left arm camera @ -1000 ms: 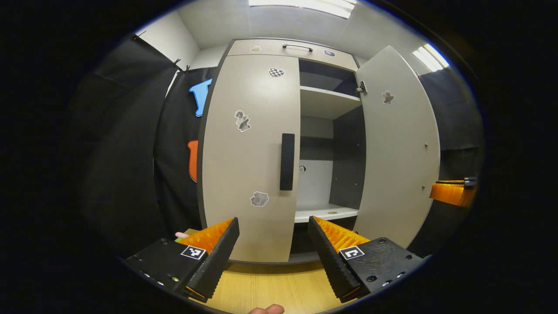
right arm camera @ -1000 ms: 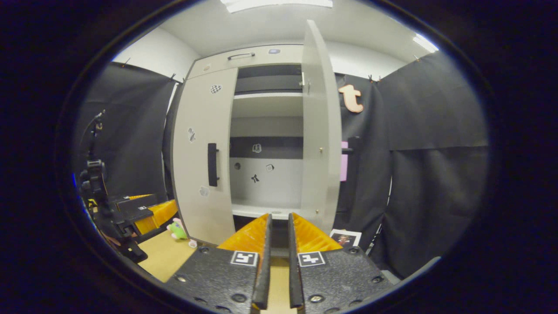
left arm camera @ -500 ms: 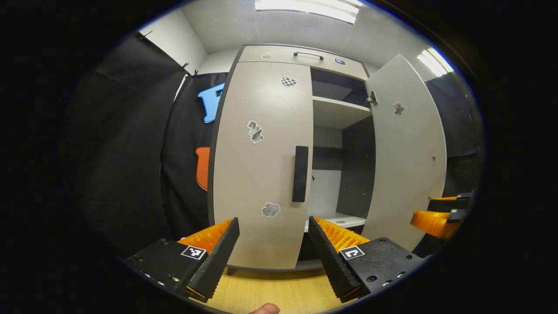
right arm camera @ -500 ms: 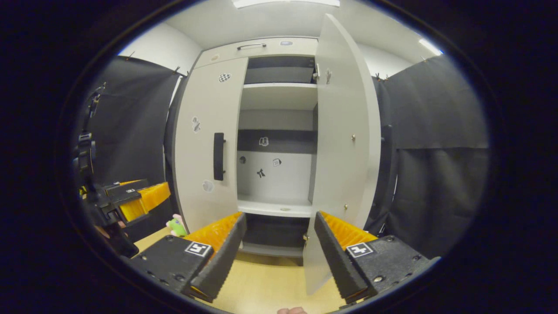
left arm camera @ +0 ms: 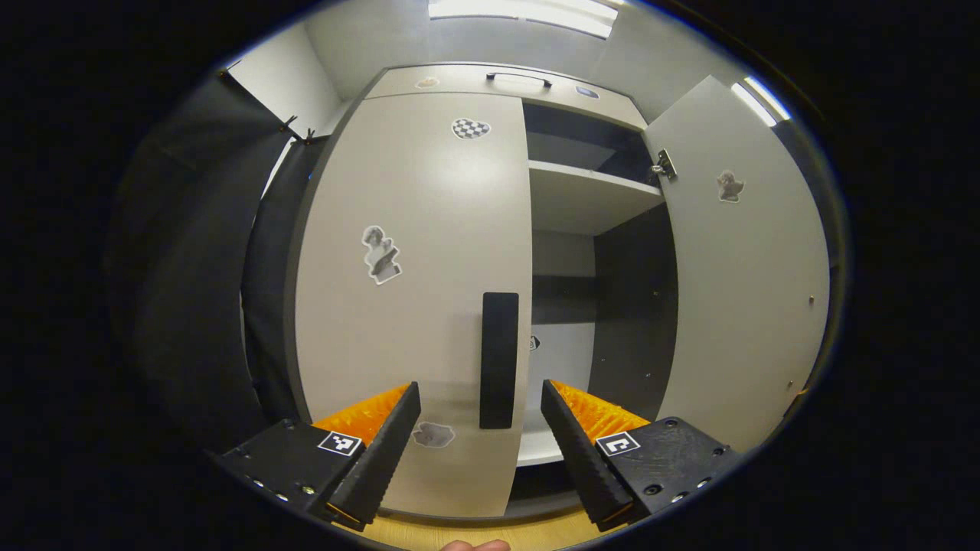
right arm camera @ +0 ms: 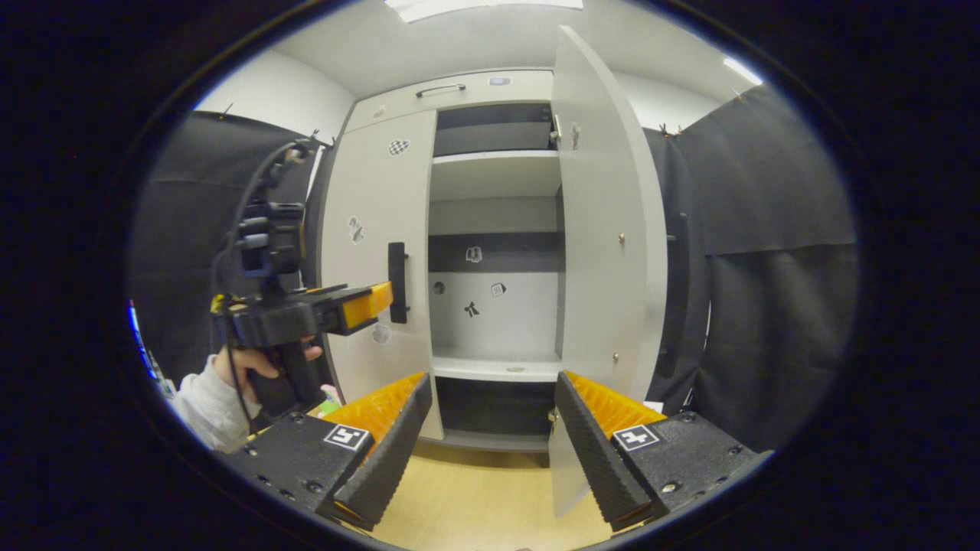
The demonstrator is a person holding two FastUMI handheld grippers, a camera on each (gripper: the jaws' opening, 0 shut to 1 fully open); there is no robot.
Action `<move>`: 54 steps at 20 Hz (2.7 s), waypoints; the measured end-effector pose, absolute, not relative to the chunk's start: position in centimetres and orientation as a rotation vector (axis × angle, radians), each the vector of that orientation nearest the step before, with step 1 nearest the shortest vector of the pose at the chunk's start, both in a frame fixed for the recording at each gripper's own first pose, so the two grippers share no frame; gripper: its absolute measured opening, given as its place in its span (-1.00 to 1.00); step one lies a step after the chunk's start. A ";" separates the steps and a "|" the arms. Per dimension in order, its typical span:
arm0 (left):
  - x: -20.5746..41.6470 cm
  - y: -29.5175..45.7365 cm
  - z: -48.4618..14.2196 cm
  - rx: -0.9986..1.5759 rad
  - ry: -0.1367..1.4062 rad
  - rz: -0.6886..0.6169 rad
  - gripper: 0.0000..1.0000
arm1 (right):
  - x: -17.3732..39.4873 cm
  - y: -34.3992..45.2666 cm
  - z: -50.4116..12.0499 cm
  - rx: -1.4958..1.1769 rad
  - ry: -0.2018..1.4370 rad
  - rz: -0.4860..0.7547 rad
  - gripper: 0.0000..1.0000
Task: Open the right door of the double-door shoe cabinet with the right hand, and open the left door with the left hand.
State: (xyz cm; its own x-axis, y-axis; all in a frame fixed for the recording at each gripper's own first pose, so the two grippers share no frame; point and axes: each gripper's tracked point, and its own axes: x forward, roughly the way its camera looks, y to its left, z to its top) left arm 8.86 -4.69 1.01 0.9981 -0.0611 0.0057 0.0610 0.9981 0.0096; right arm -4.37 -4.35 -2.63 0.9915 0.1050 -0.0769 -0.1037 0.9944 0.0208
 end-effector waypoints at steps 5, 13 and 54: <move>13.5 -6.0 0.3 0.079 0.028 -0.046 0.90 | -4.6 -6.1 -2.8 0.019 0.082 0.065 1.00; 15.3 -6.5 0.7 0.080 0.016 -0.034 0.92 | -4.0 -6.6 -3.2 0.036 0.094 0.070 1.00; 3.8 0.1 1.6 0.069 0.077 -0.065 -0.93 | -4.2 -3.2 -3.5 0.032 0.082 0.104 1.00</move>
State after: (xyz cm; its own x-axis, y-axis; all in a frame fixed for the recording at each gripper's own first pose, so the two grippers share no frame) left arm 3.77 0.10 1.61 0.9950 -0.0622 -0.0787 0.0675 0.9955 0.0662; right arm -4.19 -3.20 -3.49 0.9912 0.1048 -0.0804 -0.1022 0.9941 0.0361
